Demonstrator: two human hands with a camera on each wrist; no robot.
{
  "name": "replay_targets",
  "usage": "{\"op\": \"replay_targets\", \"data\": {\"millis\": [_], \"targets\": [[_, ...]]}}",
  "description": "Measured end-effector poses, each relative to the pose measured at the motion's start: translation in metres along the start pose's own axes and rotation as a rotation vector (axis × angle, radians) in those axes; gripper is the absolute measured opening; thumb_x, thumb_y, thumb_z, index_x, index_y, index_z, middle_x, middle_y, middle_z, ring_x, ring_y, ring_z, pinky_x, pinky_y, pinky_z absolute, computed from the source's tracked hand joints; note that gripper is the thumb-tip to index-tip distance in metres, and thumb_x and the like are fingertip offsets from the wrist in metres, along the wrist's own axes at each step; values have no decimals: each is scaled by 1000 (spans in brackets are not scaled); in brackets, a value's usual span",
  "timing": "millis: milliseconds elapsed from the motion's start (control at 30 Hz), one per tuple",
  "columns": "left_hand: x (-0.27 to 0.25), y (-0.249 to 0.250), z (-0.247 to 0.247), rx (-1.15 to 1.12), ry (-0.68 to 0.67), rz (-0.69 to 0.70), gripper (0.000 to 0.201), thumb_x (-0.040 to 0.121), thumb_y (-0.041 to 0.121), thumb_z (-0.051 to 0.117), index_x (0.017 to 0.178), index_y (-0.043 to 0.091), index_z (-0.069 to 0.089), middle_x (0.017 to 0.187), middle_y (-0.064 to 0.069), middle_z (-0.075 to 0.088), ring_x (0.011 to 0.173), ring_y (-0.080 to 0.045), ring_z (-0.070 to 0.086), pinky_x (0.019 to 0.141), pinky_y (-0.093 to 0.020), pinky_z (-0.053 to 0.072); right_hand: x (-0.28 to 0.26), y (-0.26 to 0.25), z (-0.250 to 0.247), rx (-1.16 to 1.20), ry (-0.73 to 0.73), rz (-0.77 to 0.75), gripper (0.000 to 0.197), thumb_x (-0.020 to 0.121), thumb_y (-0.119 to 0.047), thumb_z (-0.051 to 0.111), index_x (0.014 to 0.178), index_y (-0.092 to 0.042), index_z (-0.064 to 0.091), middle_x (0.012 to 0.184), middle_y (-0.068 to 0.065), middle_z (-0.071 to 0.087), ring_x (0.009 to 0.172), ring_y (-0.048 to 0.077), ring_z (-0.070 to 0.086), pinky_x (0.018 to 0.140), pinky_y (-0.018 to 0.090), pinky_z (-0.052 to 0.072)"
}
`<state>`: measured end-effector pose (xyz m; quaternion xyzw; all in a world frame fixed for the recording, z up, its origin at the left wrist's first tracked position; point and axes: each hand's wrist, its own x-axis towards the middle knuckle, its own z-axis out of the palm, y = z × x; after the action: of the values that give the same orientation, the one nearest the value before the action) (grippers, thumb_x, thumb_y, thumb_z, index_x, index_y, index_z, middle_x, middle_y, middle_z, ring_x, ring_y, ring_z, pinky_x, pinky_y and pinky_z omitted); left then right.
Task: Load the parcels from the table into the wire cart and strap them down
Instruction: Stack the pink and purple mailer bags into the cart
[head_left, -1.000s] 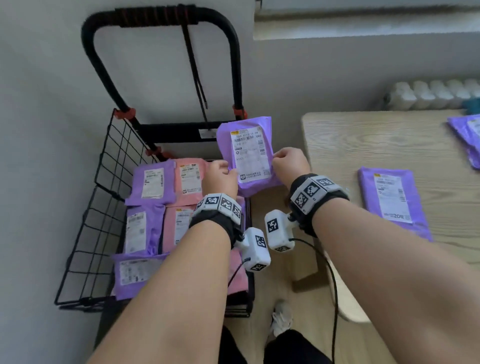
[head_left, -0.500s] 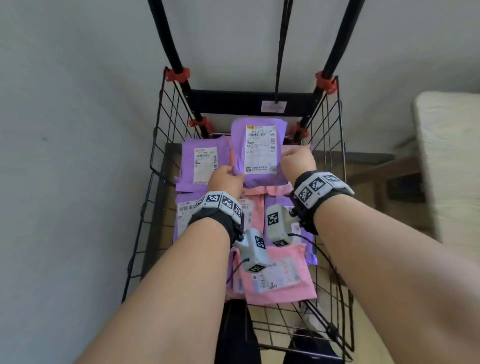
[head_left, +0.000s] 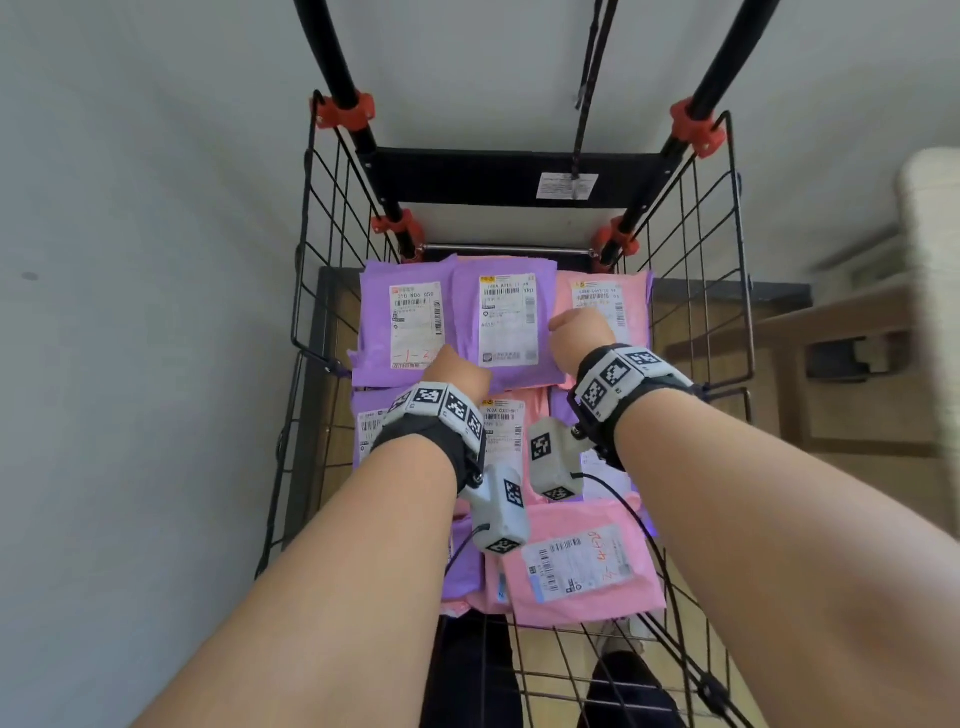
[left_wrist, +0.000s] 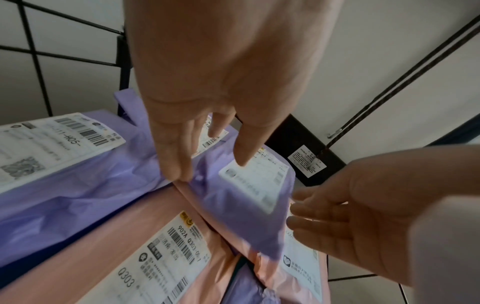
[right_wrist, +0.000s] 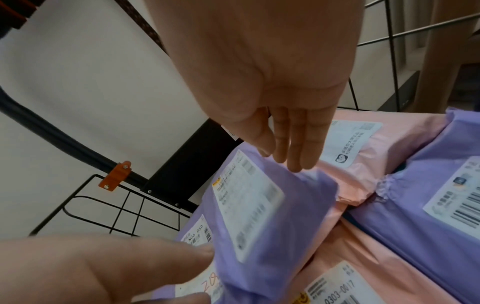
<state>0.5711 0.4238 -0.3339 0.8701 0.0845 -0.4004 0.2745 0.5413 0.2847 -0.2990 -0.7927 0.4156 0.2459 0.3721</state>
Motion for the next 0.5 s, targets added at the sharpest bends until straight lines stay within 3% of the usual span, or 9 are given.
{"op": "replay_targets", "data": {"millis": [33,100,333,500], "targets": [[-3,0,-1,20,9,-20,39,90,11,53,128,4,46,123,-14,56,103,-30,57,72,-30,42,-2,2,0,-41,-5,-28,37,97,-2,39,131,-2,52,131,18,55,121,34,53,102,40,46],[-8,2,-3,43,51,-28,46,90,8,51,135,4,42,133,-14,51,116,-32,54,80,-31,42,-5,6,-2,-20,2,-39,39,95,2,37,131,-1,52,132,20,54,120,35,53,102,42,45],[-51,32,-5,46,171,102,33,90,7,45,122,3,53,124,-16,58,110,-35,55,82,-33,43,-32,21,-41,35,39,-148,43,95,1,38,133,-10,54,138,11,52,122,29,53,100,36,46],[-104,68,12,21,229,183,46,95,9,42,141,11,42,138,-11,50,117,-32,54,87,-34,45,-62,55,-88,113,72,-230,37,94,-4,44,126,-10,61,129,11,60,118,27,57,97,33,47]]}}
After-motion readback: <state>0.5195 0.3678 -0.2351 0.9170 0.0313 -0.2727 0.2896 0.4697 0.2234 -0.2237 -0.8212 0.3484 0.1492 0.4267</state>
